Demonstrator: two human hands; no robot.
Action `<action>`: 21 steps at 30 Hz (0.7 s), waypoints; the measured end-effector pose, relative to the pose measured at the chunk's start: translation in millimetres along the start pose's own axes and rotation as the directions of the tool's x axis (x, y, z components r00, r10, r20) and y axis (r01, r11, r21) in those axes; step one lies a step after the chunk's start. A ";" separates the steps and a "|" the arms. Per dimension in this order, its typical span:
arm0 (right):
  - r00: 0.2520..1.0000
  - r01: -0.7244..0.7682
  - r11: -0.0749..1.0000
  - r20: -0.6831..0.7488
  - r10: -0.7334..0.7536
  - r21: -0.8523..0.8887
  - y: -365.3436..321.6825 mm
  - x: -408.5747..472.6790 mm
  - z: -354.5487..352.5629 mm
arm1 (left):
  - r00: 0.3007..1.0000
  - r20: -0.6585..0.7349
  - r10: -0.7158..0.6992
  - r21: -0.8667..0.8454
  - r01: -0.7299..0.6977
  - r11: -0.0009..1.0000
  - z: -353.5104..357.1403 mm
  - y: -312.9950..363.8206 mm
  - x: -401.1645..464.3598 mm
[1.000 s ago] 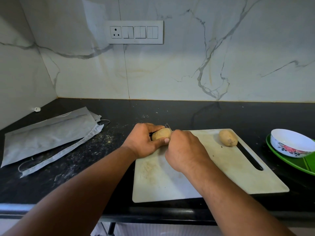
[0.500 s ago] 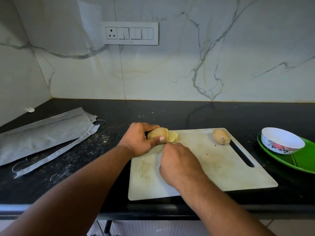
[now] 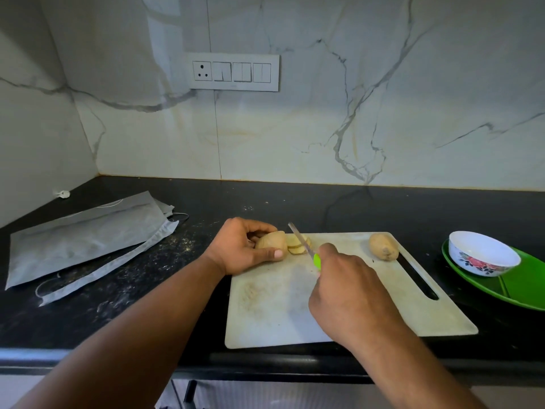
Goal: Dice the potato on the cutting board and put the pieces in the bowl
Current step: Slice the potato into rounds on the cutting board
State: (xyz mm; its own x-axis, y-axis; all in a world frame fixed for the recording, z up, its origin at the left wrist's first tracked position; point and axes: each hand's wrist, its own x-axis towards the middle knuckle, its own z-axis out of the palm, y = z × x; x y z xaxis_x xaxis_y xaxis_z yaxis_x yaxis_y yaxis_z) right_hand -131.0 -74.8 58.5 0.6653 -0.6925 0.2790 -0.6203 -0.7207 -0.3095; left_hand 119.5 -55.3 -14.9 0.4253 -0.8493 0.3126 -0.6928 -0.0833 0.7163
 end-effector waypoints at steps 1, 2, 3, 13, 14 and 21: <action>1.000 0.012 1.000 -0.023 -0.012 0.013 1.0 1.7 3.0 | 1.000 -0.012 -0.007 -0.001 0.007 1.000 -1.7 -0.8 -0.5; 0.999 0.025 0.999 -0.042 -0.023 0.032 1.7 3.1 6.8 | 1.000 -0.026 -0.014 0.005 0.014 1.000 -3.1 -0.7 -1.0; 0.998 0.035 0.998 -0.051 -0.032 0.043 2.3 4.0 10.7 | 0.999 -0.037 -0.020 0.011 0.020 1.000 -3.8 -0.1 -1.6; 0.997 0.054 0.997 -0.057 -0.051 0.049 -5.7 13.8 23.4 | 0.999 -0.028 0.021 0.040 -0.019 0.999 -7.1 -2.5 -2.5; 0.997 0.053 0.997 -0.054 -0.051 0.050 -7.0 14.1 23.5 | 0.999 -0.031 0.023 0.042 -0.022 0.999 -6.8 -2.6 -2.2; 0.998 0.053 0.998 -0.027 -0.052 0.035 -11.5 14.9 26.1 | 0.999 -0.028 0.022 0.024 -0.022 0.999 -6.4 -4.4 -0.9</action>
State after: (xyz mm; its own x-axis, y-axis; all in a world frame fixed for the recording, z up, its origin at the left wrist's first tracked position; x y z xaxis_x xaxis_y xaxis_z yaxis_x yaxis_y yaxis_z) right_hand -103.1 -76.0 42.5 0.6853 -0.6544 0.3195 -0.5692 -0.7550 -0.3255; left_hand 125.9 -50.8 -14.4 0.4260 -0.8361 0.3457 -0.7155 -0.0774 0.6943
